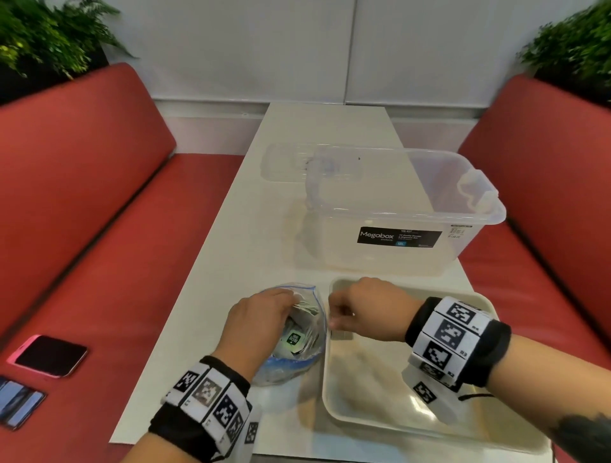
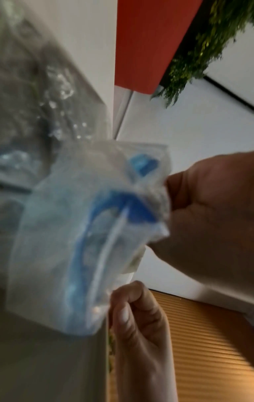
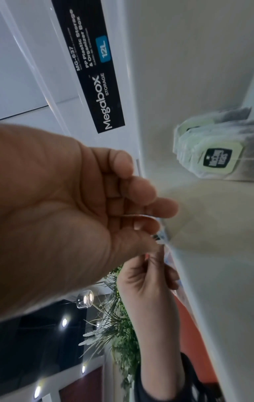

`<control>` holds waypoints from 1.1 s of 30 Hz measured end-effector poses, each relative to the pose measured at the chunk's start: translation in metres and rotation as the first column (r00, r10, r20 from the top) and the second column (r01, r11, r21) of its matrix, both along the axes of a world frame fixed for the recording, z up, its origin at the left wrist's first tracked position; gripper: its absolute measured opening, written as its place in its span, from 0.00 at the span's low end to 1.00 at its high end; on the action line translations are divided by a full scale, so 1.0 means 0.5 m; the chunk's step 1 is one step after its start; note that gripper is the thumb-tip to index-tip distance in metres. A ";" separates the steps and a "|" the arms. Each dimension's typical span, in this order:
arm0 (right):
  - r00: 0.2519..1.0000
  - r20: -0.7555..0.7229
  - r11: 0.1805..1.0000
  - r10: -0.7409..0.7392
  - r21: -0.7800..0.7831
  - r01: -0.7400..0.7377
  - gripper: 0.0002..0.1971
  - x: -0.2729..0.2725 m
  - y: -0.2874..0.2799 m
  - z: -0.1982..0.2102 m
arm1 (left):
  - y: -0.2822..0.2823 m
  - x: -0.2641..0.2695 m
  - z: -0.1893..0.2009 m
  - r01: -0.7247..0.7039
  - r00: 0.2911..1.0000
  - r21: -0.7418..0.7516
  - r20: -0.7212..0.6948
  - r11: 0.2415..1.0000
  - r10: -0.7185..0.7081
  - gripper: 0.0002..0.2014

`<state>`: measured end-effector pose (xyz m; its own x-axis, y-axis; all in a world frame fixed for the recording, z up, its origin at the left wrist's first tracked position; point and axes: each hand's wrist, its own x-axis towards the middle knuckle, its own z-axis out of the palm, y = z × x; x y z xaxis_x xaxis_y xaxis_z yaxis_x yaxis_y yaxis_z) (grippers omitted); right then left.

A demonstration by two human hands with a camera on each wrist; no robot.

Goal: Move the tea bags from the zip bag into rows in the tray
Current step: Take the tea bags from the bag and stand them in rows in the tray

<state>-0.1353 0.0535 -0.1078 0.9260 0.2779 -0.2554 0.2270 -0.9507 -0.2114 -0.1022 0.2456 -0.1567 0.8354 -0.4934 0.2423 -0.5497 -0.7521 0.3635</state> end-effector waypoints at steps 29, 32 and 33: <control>0.967 -0.151 0.653 -0.203 0.715 0.249 0.14 0.061 0.084 0.016 | 0.011 0.005 0.041 -0.516 0.808 -0.778 -0.581 0.358 -0.098 0.15; 0.950 -0.172 0.571 -0.260 0.766 0.295 0.15 0.065 0.083 0.022 | 0.005 0.012 0.039 -0.604 0.759 -0.772 -0.633 0.201 -0.151 0.13; 0.943 -0.181 0.548 -0.280 0.776 0.312 0.14 0.065 0.081 0.022 | 0.003 0.014 0.039 -0.631 0.740 -0.760 -0.650 0.157 -0.172 0.09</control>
